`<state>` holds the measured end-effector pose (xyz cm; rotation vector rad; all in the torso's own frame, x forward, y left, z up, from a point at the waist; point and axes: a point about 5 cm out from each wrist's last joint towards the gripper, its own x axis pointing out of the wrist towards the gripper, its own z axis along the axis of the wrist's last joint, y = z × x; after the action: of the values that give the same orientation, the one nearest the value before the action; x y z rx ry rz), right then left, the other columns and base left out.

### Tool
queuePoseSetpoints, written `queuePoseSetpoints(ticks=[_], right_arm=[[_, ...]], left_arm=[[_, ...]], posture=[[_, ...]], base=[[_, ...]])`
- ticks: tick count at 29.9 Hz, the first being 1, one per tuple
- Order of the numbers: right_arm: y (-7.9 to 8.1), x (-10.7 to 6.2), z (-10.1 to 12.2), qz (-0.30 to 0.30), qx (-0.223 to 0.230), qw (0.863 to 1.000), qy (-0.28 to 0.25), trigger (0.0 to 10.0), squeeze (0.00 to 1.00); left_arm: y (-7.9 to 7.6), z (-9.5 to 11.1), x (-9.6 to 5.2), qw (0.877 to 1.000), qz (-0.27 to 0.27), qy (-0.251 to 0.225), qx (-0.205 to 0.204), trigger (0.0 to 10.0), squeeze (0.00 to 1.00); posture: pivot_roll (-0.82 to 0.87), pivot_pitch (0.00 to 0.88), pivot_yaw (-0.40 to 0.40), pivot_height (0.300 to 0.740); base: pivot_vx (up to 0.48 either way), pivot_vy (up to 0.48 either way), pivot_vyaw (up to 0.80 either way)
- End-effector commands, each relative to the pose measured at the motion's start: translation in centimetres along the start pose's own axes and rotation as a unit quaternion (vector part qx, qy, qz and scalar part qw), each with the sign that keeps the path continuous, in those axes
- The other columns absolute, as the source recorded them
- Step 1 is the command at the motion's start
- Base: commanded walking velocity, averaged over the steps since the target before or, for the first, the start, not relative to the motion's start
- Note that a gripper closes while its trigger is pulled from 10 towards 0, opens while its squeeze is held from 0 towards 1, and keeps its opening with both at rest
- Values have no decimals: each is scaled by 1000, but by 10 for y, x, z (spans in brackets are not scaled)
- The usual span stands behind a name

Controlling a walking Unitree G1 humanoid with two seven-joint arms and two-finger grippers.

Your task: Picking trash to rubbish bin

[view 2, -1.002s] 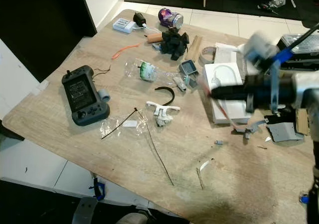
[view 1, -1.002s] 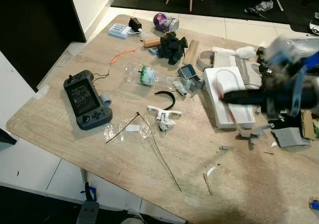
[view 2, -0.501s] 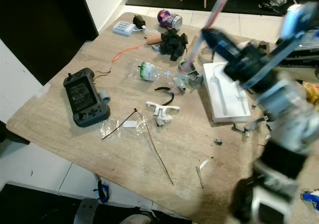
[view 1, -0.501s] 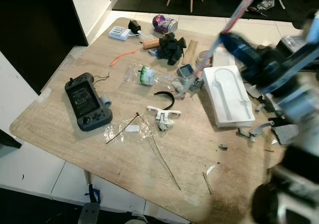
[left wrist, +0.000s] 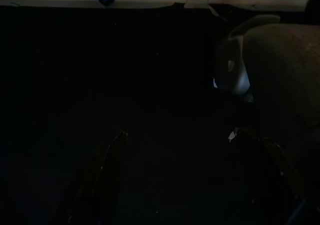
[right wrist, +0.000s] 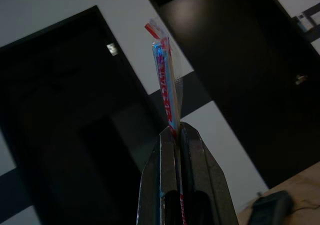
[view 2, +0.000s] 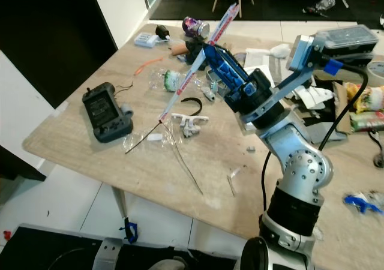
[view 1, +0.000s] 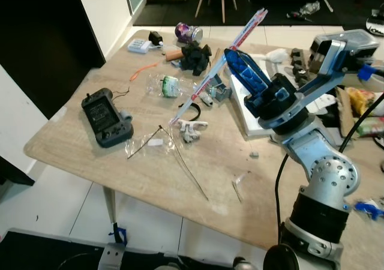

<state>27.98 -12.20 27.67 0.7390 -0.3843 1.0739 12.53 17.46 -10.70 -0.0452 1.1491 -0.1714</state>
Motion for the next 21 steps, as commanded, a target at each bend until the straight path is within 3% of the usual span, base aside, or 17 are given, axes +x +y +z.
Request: queuePoseSetpoints(ticks=[1, 5, 6, 7, 9, 19, 21], right_arm=[[8, 4, -10, 17, -2, 1000, 23, 10000, 0], [6, 3, -18, 3, -5, 999, 49, 10000, 0], [-3, 1, -30, -36, -23, 995, 91, 10000, 0], [-3, 1, -30, -36, -23, 995, 91, 10000, 0], [-16, -5, -48, -86, -72, 982, 152, 10000, 0], [-27, -16, -59, -131, -115, 967, 184, 10000, 0], [-35, -25, -60, -163, -148, 954, 201, 10000, 0]], left_arm=[[-25, -14, 3, 999, -41, 26, 1, 10000, 0], [-25, -14, 3, 999, -42, 27, 1, 10000, 0], [-25, -14, 3, 999, -43, 27, 2, 10000, 0], [-25, -14, 3, 999, -43, 27, 2, 10000, 0], [-25, -14, 3, 999, -42, 29, 3, 10000, 0], [-24, -14, 3, 999, -40, 29, 3, 10000, 0], [-23, -14, 3, 999, -40, 28, 4, 10000, 0]], posture=[[-59, 98, 75, 740], [-59, 98, 75, 740], [-59, 98, 75, 740], [-59, 98, 75, 740], [-59, 98, 75, 740], [-59, 97, 75, 740], [-59, 97, 75, 740]], base=[[-360, 0, 0], [-360, 0, 0], [-360, 0, 0], [-360, 0, 0], [-358, 0, 0], [-358, 0, 0], [-360, 0, 0]])
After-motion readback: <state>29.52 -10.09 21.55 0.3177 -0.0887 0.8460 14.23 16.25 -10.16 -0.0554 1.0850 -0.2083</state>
